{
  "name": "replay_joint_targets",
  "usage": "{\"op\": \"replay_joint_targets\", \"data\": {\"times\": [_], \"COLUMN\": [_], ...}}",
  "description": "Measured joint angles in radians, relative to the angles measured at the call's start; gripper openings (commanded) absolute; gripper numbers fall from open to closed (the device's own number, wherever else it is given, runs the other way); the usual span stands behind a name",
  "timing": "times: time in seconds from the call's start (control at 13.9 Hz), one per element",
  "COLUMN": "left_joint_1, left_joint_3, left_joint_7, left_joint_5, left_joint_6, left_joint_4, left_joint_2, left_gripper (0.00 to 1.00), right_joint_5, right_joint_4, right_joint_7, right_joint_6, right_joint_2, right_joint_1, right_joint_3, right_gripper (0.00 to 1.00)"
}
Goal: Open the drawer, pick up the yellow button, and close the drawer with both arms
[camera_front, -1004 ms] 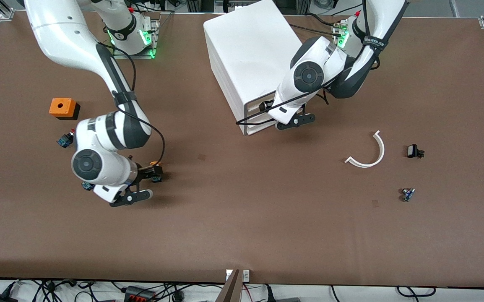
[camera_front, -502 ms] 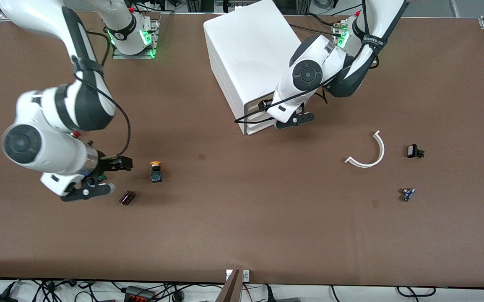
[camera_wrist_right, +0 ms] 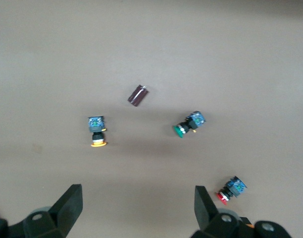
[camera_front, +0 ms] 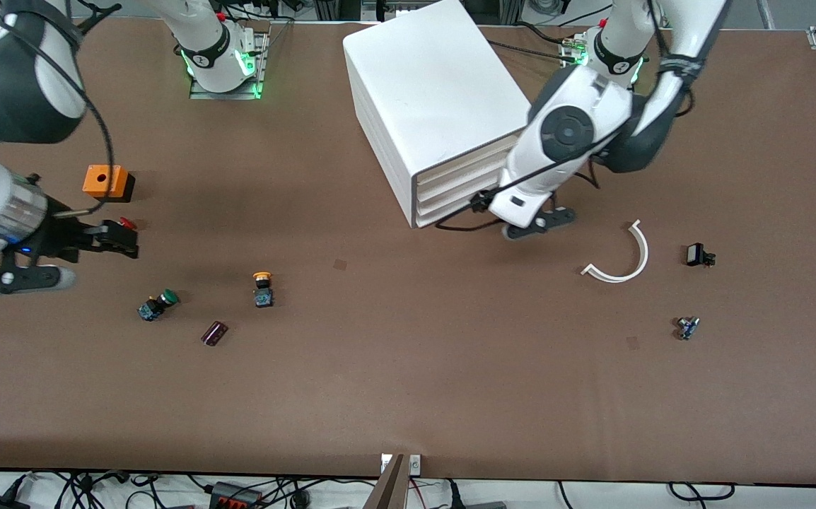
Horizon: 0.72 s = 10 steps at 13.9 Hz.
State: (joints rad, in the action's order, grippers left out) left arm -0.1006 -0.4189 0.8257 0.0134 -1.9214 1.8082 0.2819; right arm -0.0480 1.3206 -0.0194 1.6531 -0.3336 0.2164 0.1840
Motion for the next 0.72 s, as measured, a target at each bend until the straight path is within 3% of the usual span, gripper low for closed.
{"op": "replay_joint_targets", "data": {"times": [0.43, 0.72], "left_joint_1": [0.23, 0.31], "left_joint_3": [0.004, 0.037], "left_joint_7": [-0.374, -0.597], "left_joint_5": [0.115, 0.115], "left_joint_6": [0.198, 0.314], "left_joint_4": [-0.14, -0.227], "left_joint_2": [-0.001, -0.023], "left_gripper": [1.0, 1.0], "right_joint_5": [-0.004, -0.021], "right_joint_4": [-0.015, -0.017], "right_joint_7": [0.0, 0.0], "right_joint_6": [0.002, -0.003], "right_joint_2": [0.056, 0.108], "right_joint_1": [-0.071, -0.216], "right_joint_3": [0.029, -0.075], "right_gripper": [1.0, 1.0]}}
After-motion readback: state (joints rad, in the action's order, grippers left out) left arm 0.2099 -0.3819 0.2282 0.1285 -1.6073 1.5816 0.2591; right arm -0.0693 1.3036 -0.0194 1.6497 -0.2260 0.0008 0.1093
